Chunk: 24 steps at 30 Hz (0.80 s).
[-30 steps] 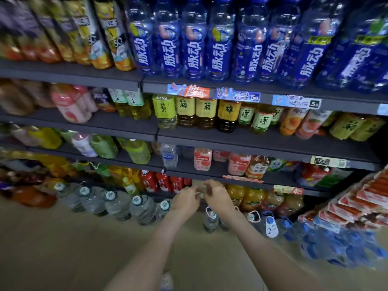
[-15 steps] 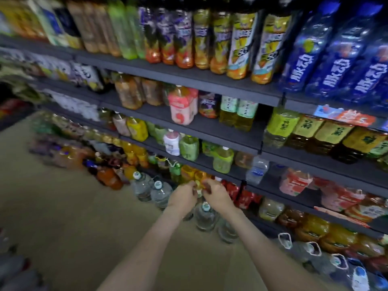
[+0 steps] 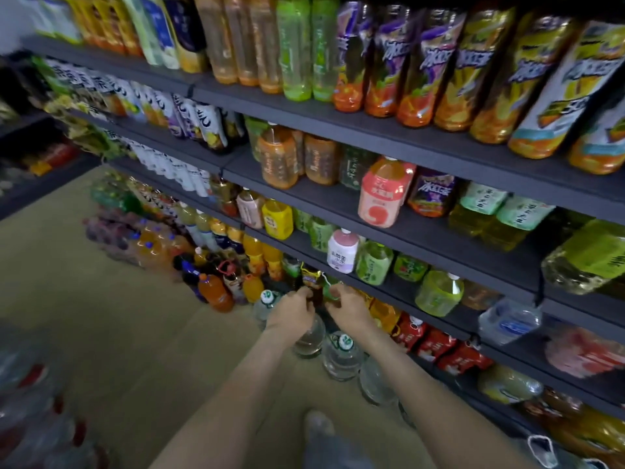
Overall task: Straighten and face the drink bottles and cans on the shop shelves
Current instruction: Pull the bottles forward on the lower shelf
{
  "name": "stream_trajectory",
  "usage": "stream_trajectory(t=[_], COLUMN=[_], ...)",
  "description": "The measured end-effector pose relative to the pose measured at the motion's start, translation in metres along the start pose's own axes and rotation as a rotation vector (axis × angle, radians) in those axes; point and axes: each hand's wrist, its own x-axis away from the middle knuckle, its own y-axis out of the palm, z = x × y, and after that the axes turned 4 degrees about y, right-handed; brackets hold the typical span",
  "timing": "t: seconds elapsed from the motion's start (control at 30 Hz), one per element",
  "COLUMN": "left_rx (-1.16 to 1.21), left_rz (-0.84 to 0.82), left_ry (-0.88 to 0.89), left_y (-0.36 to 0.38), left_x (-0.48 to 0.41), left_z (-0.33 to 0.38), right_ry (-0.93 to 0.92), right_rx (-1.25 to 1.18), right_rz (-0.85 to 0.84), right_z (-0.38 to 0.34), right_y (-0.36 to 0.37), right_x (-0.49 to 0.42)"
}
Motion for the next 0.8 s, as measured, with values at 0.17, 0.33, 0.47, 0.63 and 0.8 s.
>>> stream_trajectory(t=[0.17, 0.33, 0.47, 0.63, 0.8], left_rx=[-0.070, -0.068, -0.059, -0.103, -0.095], left_rz=[-0.026, -0.040, -0.077, -0.160, -0.258], left_ry=[-0.016, 0.004, 0.069, 0.126, 0.195], left_y=[-0.028, -0.050, -0.054, -0.044, -0.034], left_x=[-0.059, -0.115, -0.148, -0.190, -0.215], left_z=[-0.043, -0.077, -0.093, -0.117, -0.139], right_ry=[0.025, 0.109, 0.195, 0.355, 0.473], right_rx=[0.006, -0.034, -0.077, -0.159, -0.230], right_rz=[-0.002, 0.029, 0.083, 0.241, 0.397], right_z=[-0.030, -0.062, -0.067, -0.059, -0.041], right_y=[0.027, 0.050, 0.068, 0.089, 0.110], right_x=[-0.072, -0.131, -0.155, -0.182, -0.196])
